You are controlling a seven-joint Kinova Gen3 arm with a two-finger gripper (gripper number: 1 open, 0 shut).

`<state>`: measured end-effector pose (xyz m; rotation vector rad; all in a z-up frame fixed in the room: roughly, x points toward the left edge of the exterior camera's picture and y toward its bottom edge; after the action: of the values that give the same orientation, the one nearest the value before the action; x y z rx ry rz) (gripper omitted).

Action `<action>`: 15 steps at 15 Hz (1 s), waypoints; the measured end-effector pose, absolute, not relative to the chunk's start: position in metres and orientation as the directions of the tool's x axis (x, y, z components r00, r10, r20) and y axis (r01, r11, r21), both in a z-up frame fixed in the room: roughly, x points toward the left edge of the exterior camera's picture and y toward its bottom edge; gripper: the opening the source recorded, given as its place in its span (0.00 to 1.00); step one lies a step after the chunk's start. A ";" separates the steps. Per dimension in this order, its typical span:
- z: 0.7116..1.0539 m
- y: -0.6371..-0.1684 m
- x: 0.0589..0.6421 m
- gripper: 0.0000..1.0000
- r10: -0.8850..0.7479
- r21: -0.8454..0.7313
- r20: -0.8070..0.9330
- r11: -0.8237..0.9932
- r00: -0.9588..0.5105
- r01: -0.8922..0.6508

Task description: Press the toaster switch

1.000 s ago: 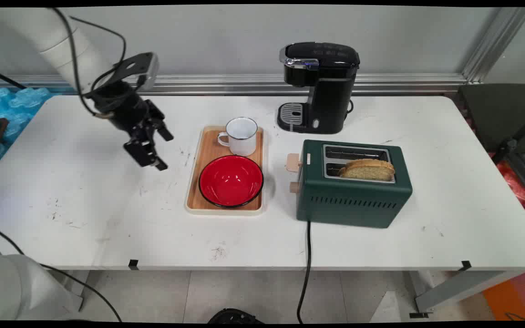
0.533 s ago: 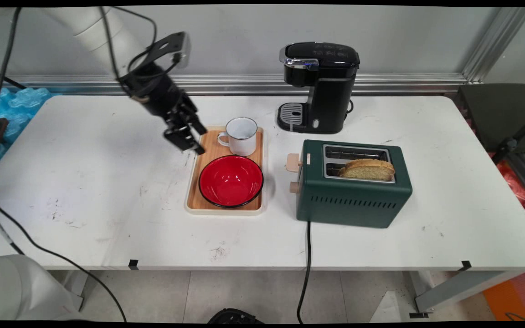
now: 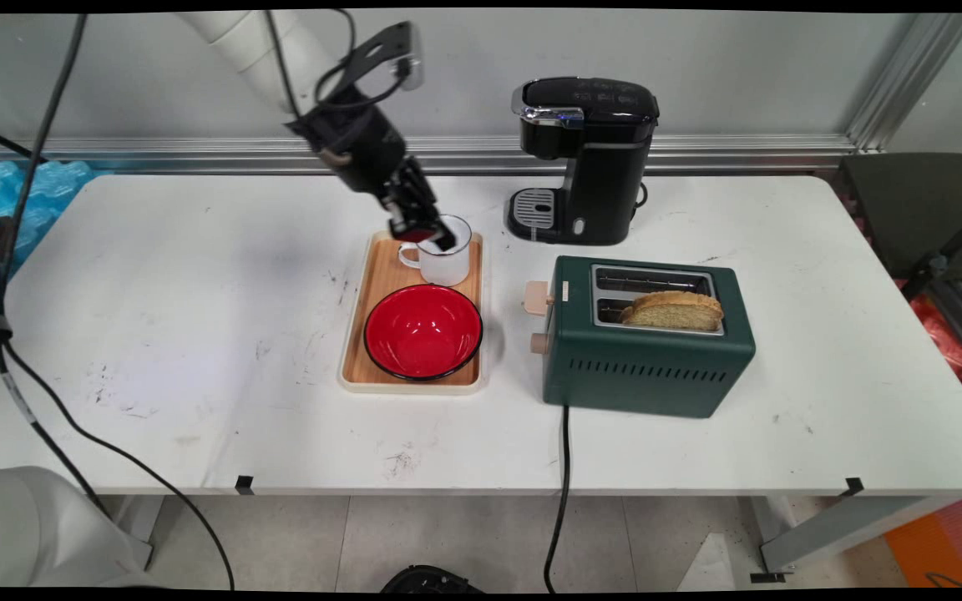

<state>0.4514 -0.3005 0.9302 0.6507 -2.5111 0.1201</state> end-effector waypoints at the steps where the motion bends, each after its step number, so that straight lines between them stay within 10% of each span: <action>1: 0.932 -0.302 0.442 0.00 -0.423 0.050 0.532 0.880 -0.733 -0.472; 15: 0.919 -0.306 0.361 0.00 -0.379 0.045 0.570 0.900 -0.729 -0.434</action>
<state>0.3613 -0.3058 0.9193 0.5822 -2.4700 0.1214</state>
